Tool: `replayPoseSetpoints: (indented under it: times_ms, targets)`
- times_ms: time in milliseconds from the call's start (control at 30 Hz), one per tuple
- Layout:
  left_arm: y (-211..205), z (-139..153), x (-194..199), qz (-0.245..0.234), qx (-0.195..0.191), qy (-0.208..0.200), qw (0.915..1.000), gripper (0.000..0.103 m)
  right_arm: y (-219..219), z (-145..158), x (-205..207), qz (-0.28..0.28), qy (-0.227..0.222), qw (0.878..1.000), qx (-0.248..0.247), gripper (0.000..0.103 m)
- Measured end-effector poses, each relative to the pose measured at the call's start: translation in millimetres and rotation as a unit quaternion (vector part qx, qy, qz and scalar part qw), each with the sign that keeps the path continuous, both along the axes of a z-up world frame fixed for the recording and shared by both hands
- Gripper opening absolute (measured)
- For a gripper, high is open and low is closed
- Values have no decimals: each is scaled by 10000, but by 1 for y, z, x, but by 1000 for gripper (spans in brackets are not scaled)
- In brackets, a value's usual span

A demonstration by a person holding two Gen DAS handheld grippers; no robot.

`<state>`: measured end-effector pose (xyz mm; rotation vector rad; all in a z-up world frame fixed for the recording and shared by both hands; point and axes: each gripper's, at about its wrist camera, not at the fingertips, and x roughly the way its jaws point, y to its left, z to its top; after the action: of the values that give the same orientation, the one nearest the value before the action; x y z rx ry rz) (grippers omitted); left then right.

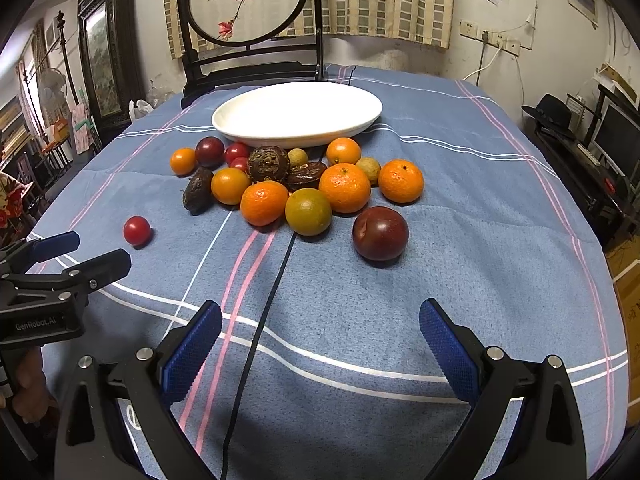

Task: Organize fruits

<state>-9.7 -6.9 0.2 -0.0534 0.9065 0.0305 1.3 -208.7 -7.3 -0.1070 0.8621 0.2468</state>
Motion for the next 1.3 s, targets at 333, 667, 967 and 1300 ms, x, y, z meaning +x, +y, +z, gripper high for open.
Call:
replayPoseSetpoints:
  times_ms: [333, 667, 967, 1300]
  targets:
    - [0, -1, 0, 45, -32, 25, 10000, 98, -2, -1, -1, -5, 41, 10000, 44, 99]
    - [0, -1, -1, 48, -39, 36, 10000, 98, -4, -2, -2, -5, 57, 9999, 133, 99]
    - [-3, -2, -3, 18, 6, 19, 10000, 99, -5, -3, -2, -19, 67, 9999, 149, 99]
    - [-4, -1, -3, 14, -21, 21, 10000, 99, -5, -2, -3, -18, 61, 9999, 122, 99]
